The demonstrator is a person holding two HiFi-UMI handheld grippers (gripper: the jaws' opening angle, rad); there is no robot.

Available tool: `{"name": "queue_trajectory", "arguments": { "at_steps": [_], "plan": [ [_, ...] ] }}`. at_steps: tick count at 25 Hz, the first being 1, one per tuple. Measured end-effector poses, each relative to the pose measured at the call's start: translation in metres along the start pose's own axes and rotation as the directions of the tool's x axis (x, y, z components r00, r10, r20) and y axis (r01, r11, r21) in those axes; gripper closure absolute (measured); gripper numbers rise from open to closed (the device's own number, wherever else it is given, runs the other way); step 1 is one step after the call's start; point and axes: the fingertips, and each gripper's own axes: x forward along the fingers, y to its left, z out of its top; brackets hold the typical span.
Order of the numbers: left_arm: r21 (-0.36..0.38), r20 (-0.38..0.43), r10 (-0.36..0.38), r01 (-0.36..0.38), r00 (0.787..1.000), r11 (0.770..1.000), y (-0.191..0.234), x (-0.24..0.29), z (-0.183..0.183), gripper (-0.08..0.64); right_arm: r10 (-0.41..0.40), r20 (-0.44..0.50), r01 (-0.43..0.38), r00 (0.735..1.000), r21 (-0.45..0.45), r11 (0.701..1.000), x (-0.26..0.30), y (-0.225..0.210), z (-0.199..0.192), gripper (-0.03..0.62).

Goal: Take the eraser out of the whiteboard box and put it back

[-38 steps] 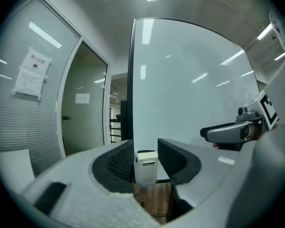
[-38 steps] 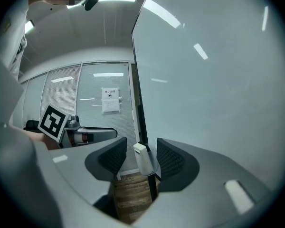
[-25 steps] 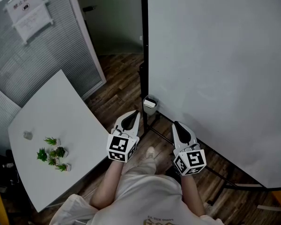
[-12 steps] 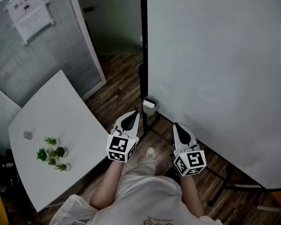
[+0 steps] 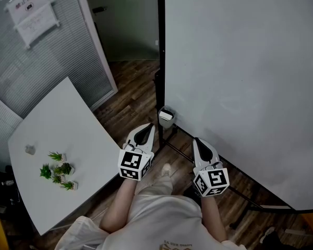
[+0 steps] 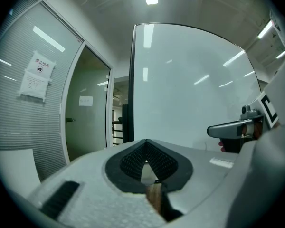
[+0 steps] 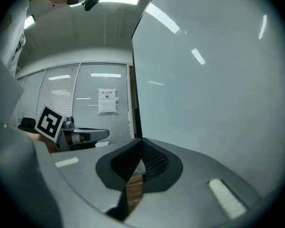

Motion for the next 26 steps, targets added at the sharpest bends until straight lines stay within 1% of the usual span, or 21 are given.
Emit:
{"name": "queue_trajectory", "arguments": {
  "at_steps": [18, 26],
  "plan": [
    [-0.005, -0.002, -0.002, 0.002, 1.000, 1.000, 0.0021, 0.0006, -0.0004, 0.569, -0.011, 0.000, 0.011, 1.000, -0.003, 1.000, 0.0009, -0.0011, -0.0002, 0.581],
    [0.015, -0.003, -0.006, 0.006, 1.000, 1.000, 0.0002, 0.0022, -0.0005, 0.568, -0.014, -0.001, 0.014, 1.000, -0.005, 1.000, 0.0026, -0.0028, -0.0032, 0.581]
  ]
}}
